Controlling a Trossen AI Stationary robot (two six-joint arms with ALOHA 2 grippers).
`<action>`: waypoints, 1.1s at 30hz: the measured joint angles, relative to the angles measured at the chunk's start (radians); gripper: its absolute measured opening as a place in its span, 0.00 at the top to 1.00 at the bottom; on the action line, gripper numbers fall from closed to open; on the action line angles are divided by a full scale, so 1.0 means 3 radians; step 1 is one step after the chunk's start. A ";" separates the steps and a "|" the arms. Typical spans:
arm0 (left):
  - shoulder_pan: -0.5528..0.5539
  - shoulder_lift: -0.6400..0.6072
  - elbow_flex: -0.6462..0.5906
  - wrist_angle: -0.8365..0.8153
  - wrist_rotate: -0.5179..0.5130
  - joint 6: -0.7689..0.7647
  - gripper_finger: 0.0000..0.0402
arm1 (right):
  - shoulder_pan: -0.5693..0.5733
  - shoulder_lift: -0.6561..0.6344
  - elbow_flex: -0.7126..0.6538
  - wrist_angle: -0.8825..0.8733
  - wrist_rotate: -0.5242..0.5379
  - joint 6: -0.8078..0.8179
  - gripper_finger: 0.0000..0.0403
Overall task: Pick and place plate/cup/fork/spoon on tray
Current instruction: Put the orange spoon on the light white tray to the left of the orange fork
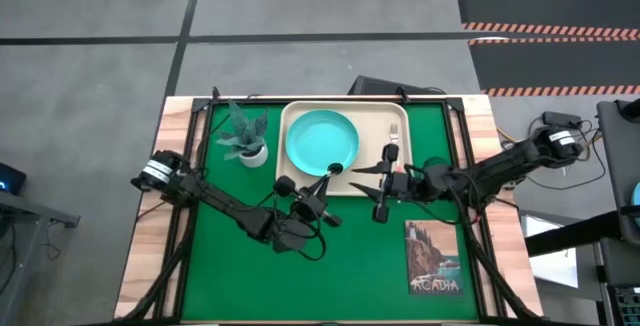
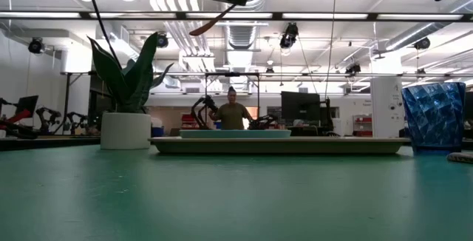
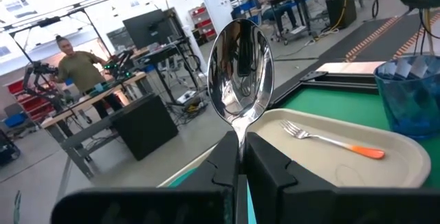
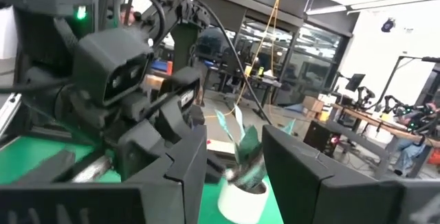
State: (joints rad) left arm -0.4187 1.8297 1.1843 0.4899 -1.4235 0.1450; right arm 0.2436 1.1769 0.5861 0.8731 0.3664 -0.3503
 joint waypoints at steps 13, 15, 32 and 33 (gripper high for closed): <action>0.0022 0.0000 0.0004 0.0003 -0.0014 0.0088 1.00 | 0.0000 0.0118 0.0104 -0.0004 0.0004 0.0204 0.66; 0.0028 0.0000 0.0004 0.0003 -0.0014 0.0088 1.00 | 0.0000 0.0118 0.0104 -0.0004 0.0006 0.0202 0.66; 0.0206 0.0000 0.0004 0.0089 0.0032 0.0067 1.00 | 0.0000 0.0118 0.0104 -0.0005 0.0099 0.0312 0.66; 0.0213 0.0000 0.0004 0.0089 0.0046 0.0067 1.00 | 0.0001 0.0118 0.0104 -0.0005 0.0100 0.0310 0.66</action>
State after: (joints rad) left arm -0.3548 1.8297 1.1854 0.5167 -1.4097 0.1650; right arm 0.2438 1.2121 0.6174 0.8715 0.3965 -0.2574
